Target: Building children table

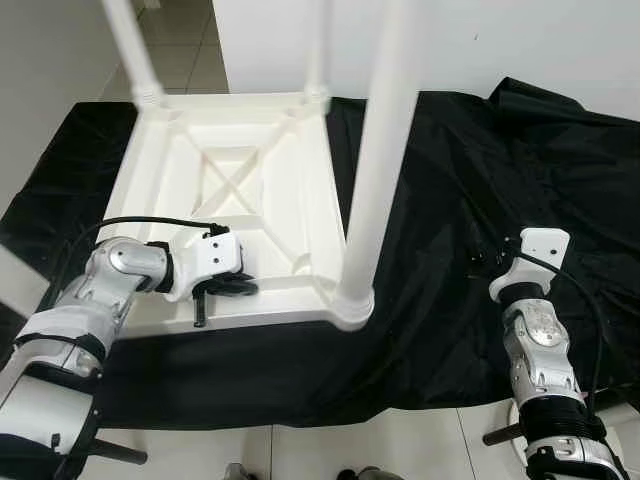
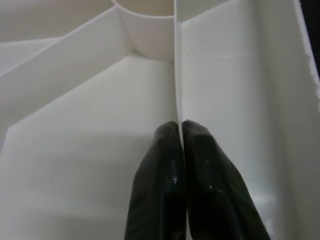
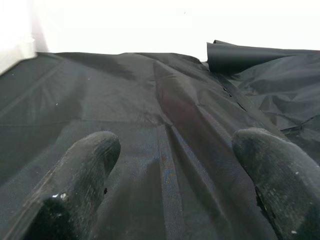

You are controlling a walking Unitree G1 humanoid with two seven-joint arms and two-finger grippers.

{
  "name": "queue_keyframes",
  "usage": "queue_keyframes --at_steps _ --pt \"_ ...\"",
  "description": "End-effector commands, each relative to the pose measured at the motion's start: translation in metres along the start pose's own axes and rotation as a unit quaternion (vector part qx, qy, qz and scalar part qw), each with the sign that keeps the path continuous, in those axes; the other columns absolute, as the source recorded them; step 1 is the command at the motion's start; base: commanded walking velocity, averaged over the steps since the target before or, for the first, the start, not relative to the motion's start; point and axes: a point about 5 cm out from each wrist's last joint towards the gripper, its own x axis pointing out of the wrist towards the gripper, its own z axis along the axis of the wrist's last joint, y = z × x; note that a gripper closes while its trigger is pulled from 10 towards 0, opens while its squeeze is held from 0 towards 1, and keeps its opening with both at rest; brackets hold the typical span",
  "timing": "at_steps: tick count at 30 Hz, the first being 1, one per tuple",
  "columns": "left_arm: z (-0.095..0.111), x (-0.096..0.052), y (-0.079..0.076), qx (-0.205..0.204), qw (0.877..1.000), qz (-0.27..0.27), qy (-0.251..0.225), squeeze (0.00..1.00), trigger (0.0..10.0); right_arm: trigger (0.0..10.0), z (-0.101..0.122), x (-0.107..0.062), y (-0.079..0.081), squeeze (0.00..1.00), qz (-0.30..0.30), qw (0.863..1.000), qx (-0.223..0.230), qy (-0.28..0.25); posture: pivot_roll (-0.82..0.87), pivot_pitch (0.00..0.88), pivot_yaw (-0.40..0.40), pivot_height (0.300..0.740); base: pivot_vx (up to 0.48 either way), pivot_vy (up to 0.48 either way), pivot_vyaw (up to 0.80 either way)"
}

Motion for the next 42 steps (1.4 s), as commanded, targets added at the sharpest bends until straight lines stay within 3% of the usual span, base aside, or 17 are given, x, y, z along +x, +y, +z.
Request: queue_keyframes --at_steps 1,4,5,7,8,10,11,13,14,18,20,26,33,35,37,40,42 --pt "-0.016 0.013 -0.015 -0.050 0.998 0.024 0.001 0.00 10.0 10.0 -0.002 -0.001 0.000 0.00 0.001 1.000 -0.001 0.004 -0.03 0.135 -0.008 0.740 0.000 0.000 0.00" --pt "-0.013 0.015 -0.015 -0.054 0.998 0.024 -0.010 0.00 10.0 10.0 -0.002 -0.001 0.000 0.00 0.002 1.000 -0.001 0.005 -0.03 0.134 -0.008 0.740 0.000 0.000 0.00" --pt "-0.010 0.017 -0.017 -0.060 0.998 0.018 -0.024 0.11 10.0 10.0 -0.002 0.000 0.001 0.00 0.003 1.000 0.000 0.005 -0.03 0.134 -0.009 0.740 0.000 0.000 0.00" --pt "-0.010 0.017 -0.017 -0.060 0.998 0.018 -0.024 0.11 10.0 10.0 -0.002 0.000 0.001 0.00 0.003 1.000 0.000 0.005 -0.03 0.134 -0.009 0.740 0.000 0.000 0.00" --pt "-0.007 0.018 -0.018 -0.069 0.997 0.010 -0.038 1.00 10.0 10.0 -0.003 0.000 0.002 0.00 0.004 1.000 0.001 0.005 -0.03 0.135 -0.009 0.740 0.000 0.000 0.00" --pt "-0.003 0.019 -0.023 -0.064 0.996 -0.004 -0.054 1.00 10.0 10.0 -0.003 0.000 0.002 0.00 0.006 1.000 0.001 0.005 -0.02 0.135 -0.009 0.740 0.000 0.000 0.00" --pt "-0.002 0.020 -0.025 -0.058 0.997 -0.006 -0.059 0.66 10.0 10.0 -0.003 0.000 0.003 0.00 0.006 1.000 0.001 0.005 -0.02 0.135 -0.009 0.740 0.000 0.000 0.00" --pt "0.001 0.020 -0.027 -0.052 0.996 -0.013 -0.064 0.66 10.0 10.0 -0.002 0.000 0.003 0.00 0.008 1.000 0.001 0.004 -0.02 0.135 -0.009 0.740 0.000 0.000 0.00" --pt "0.003 0.020 -0.029 -0.053 0.996 -0.014 -0.075 0.00 10.0 10.0 -0.001 -0.001 0.006 0.00 0.019 1.000 -0.003 -0.001 -0.02 0.135 -0.008 0.740 0.000 0.000 0.00" --pt "0.010 0.015 -0.029 -0.063 0.993 -0.009 -0.103 0.00 10.0 10.0 0.002 -0.002 0.011 0.00 0.048 0.999 0.001 -0.009 -0.02 0.134 -0.008 0.740 0.000 0.000 0.00" --pt "0.018 0.003 -0.026 -0.091 0.984 0.032 -0.150 0.00 10.0 10.0 0.006 -0.009 0.017 0.00 0.098 0.995 0.021 -0.018 -0.02 0.136 -0.014 0.740 0.000 0.000 0.00" --pt "0.031 -0.006 -0.026 -0.108 0.965 0.104 -0.213 0.00 10.0 10.0 0.007 -0.019 0.014 0.00 0.116 0.993 0.023 -0.011 -0.02 0.137 -0.037 0.740 0.000 0.000 0.00" --pt "0.035 -0.011 -0.029 -0.129 0.951 0.157 -0.234 0.00 10.0 10.0 0.004 -0.025 0.013 0.00 0.132 0.991 0.020 0.005 -0.01 0.134 -0.046 0.740 0.000 0.000 0.00" --pt "0.035 -0.012 -0.031 -0.143 0.942 0.191 -0.238 0.00 10.0 10.0 0.004 -0.026 0.013 0.00 0.139 0.990 0.025 0.009 -0.02 0.132 -0.046 0.740 0.000 0.000 0.00" --pt "0.039 -0.013 -0.035 -0.194 0.915 0.238 -0.262 0.00 10.0 10.0 0.004 -0.028 0.011 0.00 0.142 0.989 0.030 0.016 -0.02 0.129 -0.051 0.740 0.000 0.000 0.00" --pt "0.042 -0.014 -0.038 -0.203 0.909 0.245 -0.269 0.00 10.0 10.0 0.005 -0.029 0.010 0.00 0.142 0.989 0.032 0.019 -0.02 0.129 -0.051 0.740 0.000 0.000 0.00" --pt "0.048 -0.012 -0.042 -0.233 0.892 0.263 -0.285 0.00 10.0 10.0 0.002 -0.028 0.007 0.00 0.129 0.990 0.035 0.034 -0.02 0.128 -0.052 0.740 0.000 0.000 0.00"
